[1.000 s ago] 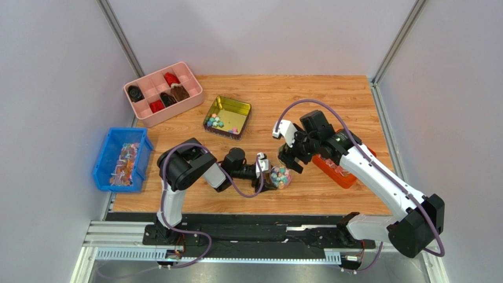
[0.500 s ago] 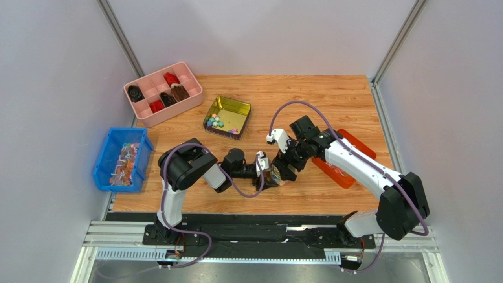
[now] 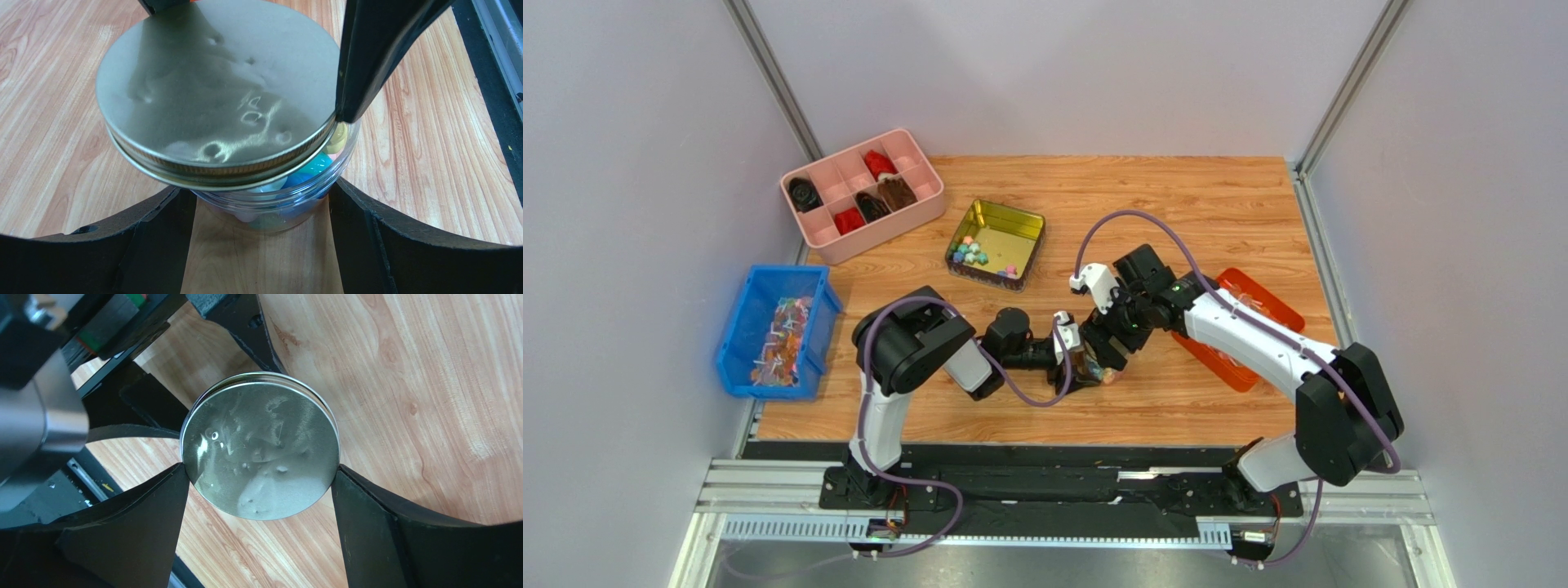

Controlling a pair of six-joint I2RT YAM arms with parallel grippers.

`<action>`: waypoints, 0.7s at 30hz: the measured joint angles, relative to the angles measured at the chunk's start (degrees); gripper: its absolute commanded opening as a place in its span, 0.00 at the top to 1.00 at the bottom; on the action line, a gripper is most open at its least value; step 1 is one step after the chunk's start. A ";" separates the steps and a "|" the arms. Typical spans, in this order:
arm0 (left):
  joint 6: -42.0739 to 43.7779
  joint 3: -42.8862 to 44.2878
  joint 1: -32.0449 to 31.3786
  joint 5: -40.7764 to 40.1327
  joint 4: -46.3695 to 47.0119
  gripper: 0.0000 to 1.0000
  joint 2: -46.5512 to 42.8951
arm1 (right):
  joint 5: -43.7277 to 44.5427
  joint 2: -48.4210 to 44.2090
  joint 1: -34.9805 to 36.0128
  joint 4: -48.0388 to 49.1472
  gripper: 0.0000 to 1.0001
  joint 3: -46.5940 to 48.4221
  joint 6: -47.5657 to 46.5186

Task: Pack the candies
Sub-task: Close the bottle lid on the packing bottle.

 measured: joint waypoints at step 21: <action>-1.77 0.11 1.07 0.15 -0.07 0.24 0.39 | 1.09 0.70 1.46 -0.68 0.33 -0.35 0.44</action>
